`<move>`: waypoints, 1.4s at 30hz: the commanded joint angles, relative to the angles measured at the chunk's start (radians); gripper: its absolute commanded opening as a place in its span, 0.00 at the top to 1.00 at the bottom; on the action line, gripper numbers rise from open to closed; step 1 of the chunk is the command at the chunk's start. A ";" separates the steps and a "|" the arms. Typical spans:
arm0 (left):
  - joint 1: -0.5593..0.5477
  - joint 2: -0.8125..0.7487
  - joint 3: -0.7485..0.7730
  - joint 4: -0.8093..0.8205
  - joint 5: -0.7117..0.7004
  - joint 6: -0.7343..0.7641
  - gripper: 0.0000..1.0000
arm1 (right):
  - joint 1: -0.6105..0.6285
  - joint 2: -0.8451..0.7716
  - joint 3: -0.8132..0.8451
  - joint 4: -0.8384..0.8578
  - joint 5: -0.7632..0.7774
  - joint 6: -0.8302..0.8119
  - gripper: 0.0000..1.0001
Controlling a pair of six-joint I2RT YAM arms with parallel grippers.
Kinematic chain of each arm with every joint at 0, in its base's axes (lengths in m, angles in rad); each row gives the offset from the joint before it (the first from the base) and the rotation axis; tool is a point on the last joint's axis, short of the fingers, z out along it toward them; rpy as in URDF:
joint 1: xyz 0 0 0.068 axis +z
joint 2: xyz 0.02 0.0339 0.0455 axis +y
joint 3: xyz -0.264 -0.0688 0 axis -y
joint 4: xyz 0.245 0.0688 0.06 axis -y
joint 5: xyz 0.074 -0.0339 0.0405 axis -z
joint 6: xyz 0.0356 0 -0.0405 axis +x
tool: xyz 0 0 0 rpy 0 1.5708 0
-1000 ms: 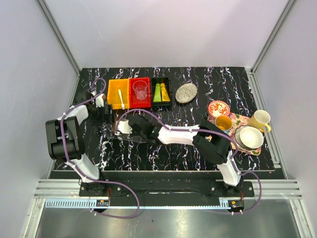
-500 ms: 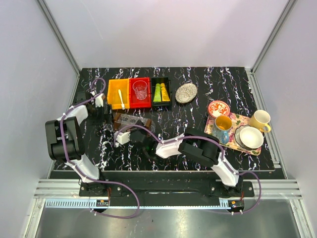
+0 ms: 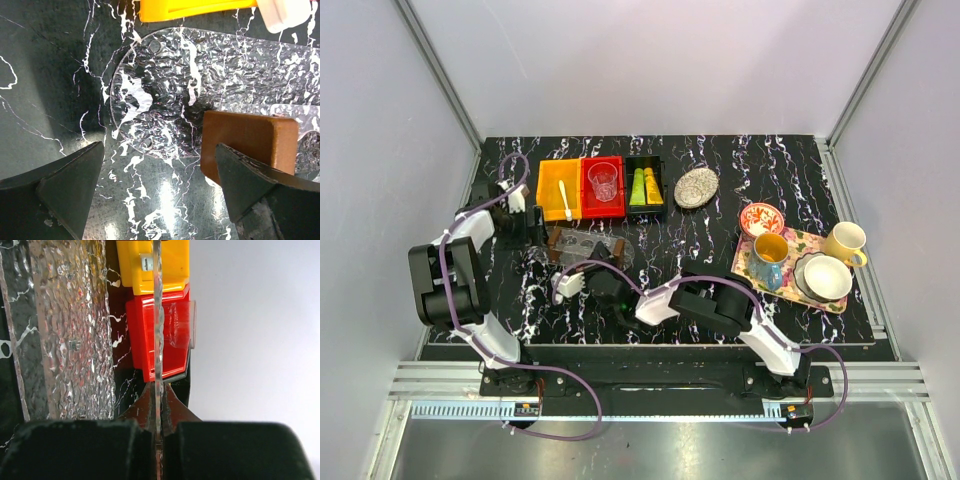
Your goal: Prepare toiletry sets of a toothbrush and toothpaste on the tray
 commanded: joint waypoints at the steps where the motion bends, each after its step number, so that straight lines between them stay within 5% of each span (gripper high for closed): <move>1: 0.022 -0.050 0.058 -0.002 0.054 -0.007 0.02 | 0.013 0.023 0.010 0.233 0.015 -0.079 1.00; 13: 0.044 -0.059 0.070 -0.009 0.074 -0.006 0.02 | 0.011 0.125 0.039 0.374 0.012 -0.157 0.99; 22: 0.048 -0.065 0.064 -0.009 0.074 -0.001 0.02 | 0.010 0.148 0.053 0.381 0.017 -0.153 0.74; 42: 0.063 -0.102 0.098 -0.023 0.089 -0.024 0.02 | 0.013 0.029 0.023 0.201 0.028 0.019 0.46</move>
